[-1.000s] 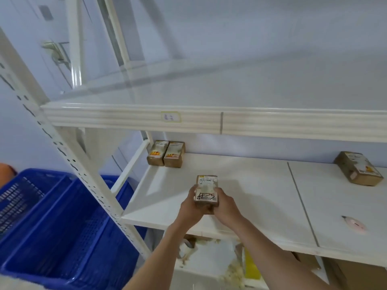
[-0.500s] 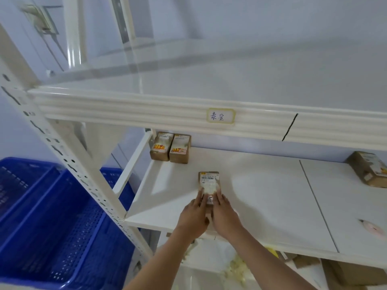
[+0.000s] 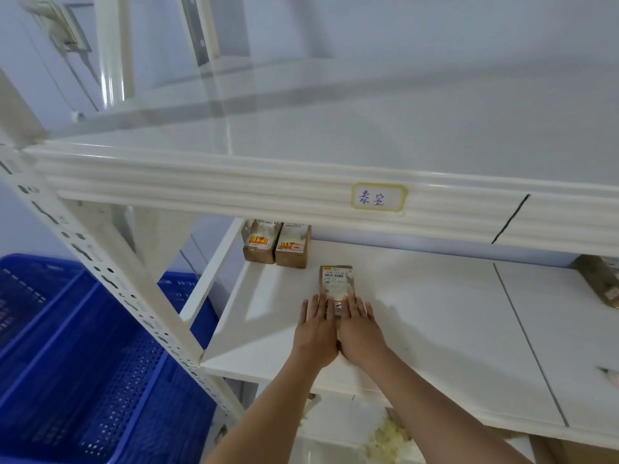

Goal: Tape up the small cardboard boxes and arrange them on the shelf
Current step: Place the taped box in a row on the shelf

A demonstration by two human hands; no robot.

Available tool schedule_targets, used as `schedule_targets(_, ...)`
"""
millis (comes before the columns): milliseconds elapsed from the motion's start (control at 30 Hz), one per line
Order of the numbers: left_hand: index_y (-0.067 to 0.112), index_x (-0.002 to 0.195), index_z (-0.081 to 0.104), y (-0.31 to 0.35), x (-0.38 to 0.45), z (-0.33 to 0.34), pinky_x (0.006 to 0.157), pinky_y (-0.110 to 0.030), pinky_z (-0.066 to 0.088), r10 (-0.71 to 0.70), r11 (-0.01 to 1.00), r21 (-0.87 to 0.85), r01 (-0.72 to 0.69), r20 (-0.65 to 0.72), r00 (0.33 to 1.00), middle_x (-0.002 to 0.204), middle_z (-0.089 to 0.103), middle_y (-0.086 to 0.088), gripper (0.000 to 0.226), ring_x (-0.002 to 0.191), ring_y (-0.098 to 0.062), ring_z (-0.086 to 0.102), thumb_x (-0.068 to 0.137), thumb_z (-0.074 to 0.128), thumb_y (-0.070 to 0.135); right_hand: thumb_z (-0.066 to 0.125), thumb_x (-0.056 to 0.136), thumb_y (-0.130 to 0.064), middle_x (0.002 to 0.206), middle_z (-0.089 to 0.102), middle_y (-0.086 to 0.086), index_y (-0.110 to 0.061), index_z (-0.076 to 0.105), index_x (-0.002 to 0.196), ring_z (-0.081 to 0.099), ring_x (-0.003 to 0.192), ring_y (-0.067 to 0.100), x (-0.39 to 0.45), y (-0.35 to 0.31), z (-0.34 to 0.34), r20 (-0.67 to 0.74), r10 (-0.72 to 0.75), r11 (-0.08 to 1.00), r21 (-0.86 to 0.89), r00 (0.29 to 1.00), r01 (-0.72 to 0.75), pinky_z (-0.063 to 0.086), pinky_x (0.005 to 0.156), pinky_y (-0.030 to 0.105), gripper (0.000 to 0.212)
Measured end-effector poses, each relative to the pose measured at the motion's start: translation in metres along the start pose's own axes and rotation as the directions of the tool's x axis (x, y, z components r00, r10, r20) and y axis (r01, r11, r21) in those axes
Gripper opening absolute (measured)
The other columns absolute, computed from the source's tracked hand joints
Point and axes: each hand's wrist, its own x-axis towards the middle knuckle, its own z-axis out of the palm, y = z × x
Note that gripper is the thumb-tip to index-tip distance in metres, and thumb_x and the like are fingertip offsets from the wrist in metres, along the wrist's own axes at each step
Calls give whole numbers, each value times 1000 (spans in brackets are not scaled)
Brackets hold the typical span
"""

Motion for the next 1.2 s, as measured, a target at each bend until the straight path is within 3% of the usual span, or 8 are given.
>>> schedule_targets(167,11,161,-2,-18,34,-12,120,-51,-19,-4,997,72,8,-57,998,170,-5,-7,85,155,-25,-14,101,48,42,53,102,-36,169,-11,15,-4,-5,160,-7,157,28,37,2,-14,-8,-23,1000,-7,1000,23,-7,126,41,88)
schedule_targets(400,13,161,-1,-46,88,-34,122,-45,-16,0,981,195,17,-85,996,170,-5,-5,84,155,-22,-16,101,48,44,48,102,-14,170,-4,14,-3,-2,161,-1,157,26,94,3,-32,-26,-43,998,-42,999,42,0,128,40,78)
schedule_targets(633,7,161,0,-61,115,-42,125,-47,-10,15,965,260,20,-133,991,170,2,-8,90,156,-24,-7,99,51,48,51,98,-4,169,-10,13,-3,-7,160,-6,157,26,132,-1,-38,-25,-36,999,-6,999,36,2,128,38,85)
schedule_targets(900,10,161,1,-68,138,-44,122,-52,-13,-10,975,216,42,-149,989,170,2,-5,93,156,-22,-4,97,55,48,61,95,-7,169,3,17,1,1,160,5,157,29,149,1,-50,-61,-59,998,-22,996,58,10,127,36,88)
schedule_targets(1000,11,162,2,-69,143,-42,123,-56,-11,-16,983,177,43,-154,988,170,2,-4,92,156,-22,-4,96,56,47,62,94,-7,169,-3,15,-1,-3,160,1,157,27,151,5,-50,-53,-60,998,-10,997,59,12,127,35,93)
schedule_targets(1100,11,161,8,-68,147,-41,123,-58,-8,-20,989,144,47,-179,984,169,7,-4,90,156,-22,0,95,58,46,62,94,-6,169,-6,12,-4,-4,160,-1,157,25,153,8,-46,-45,-63,996,57,997,66,14,127,36,94)
schedule_targets(1200,13,160,13,-65,148,-47,121,-61,-6,-47,993,101,66,-179,983,168,9,-3,84,156,-23,1,96,55,48,63,91,-6,169,6,12,-7,4,161,13,155,29,151,8,-54,-67,-50,980,190,996,62,20,125,36,91)
